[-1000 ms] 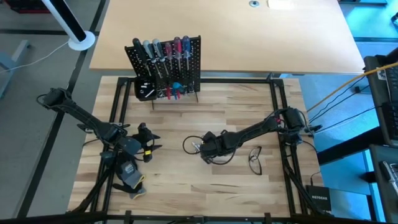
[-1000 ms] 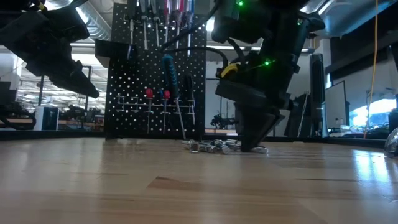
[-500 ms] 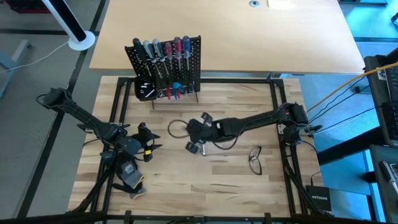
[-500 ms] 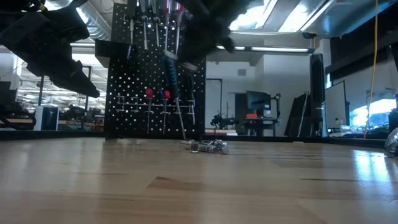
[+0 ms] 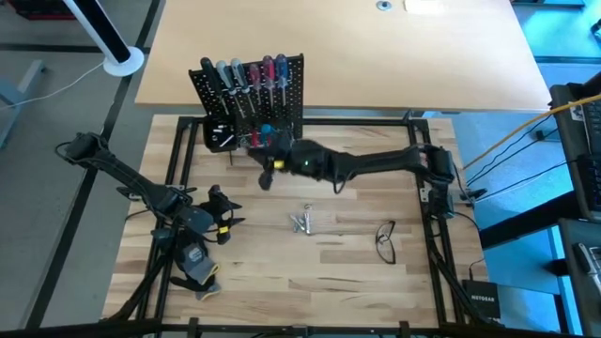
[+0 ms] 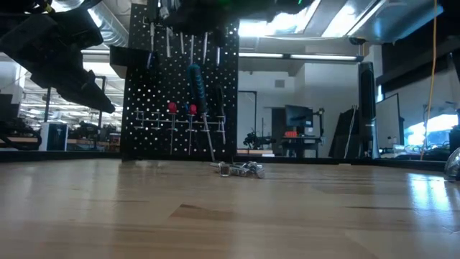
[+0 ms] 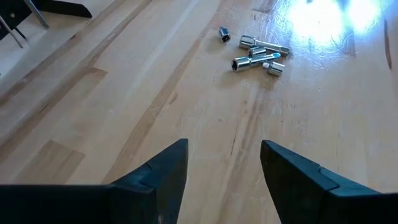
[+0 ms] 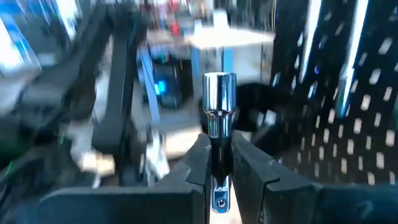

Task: Hang tools onto peg board
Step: Put the extension bar into the black bin on the peg board

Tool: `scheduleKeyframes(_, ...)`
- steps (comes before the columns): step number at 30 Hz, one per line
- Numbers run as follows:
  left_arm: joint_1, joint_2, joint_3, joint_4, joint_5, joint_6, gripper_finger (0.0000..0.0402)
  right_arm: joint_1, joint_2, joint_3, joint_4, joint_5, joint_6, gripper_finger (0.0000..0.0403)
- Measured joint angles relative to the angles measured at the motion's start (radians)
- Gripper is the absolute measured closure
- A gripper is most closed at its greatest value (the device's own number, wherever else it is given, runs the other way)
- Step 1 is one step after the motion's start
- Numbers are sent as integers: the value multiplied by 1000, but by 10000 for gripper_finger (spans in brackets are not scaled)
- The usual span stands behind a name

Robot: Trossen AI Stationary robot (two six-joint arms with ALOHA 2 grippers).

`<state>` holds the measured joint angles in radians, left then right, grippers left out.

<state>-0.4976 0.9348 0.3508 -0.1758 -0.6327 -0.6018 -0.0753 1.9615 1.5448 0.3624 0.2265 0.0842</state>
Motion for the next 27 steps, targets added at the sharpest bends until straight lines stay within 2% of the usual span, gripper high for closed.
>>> scheduleKeyframes(4, 0, 0, 0, -2, 0, 0, 210, -59, 51, 34, 152, -54, -1, 357)
scheduleKeyframes(10, 0, 0, 0, -2, 0, 3, 210, -109, 168, 227, 120, -115, -4, 357)
scheduleKeyframes(14, 0, 0, 0, -2, 0, 3, 210, -121, 233, 330, 74, -114, -2, 356)
scheduleKeyframes(21, 0, 0, 0, -3, 0, 3, 210, -122, 267, 368, 80, -114, 0, 355)
scheduleKeyframes(24, 0, 0, 0, -2, 0, 3, 210, -122, 267, 370, 41, -115, 0, 336)
scheduleKeyframes(27, 0, 1, 0, -2, -1, 3, 210, -121, 267, 369, 20, -115, 0, 297)
